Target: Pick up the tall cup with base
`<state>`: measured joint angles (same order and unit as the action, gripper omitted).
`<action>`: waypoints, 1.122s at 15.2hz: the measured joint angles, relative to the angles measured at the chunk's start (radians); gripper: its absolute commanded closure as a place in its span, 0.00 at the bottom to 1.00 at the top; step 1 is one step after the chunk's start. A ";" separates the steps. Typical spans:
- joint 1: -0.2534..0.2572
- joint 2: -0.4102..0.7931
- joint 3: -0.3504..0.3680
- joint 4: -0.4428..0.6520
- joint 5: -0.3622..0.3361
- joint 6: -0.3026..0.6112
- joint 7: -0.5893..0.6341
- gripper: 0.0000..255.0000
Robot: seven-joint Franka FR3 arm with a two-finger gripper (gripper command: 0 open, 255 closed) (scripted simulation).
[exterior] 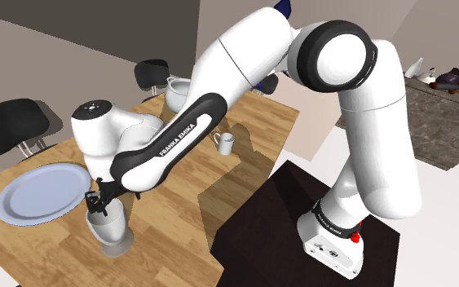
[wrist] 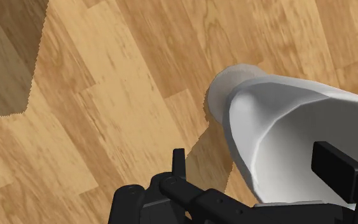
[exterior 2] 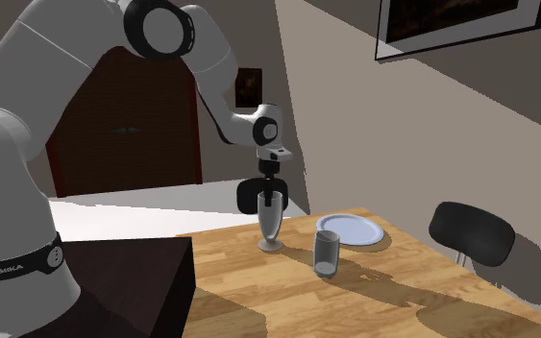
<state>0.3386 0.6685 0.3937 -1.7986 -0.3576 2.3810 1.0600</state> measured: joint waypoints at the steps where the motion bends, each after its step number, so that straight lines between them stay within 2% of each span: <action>1: 0.003 0.012 -0.004 0.006 -0.004 0.006 0.002 0.00; 4: 0.013 0.043 -0.015 0.016 -0.016 0.026 0.010 0.00; 5: 0.015 0.048 -0.017 0.017 -0.018 0.030 0.011 1.00; 17: 0.011 0.040 -0.014 0.016 -0.015 0.023 0.008 1.00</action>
<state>0.3498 0.7080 0.3794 -1.7825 -0.3723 2.4037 1.0678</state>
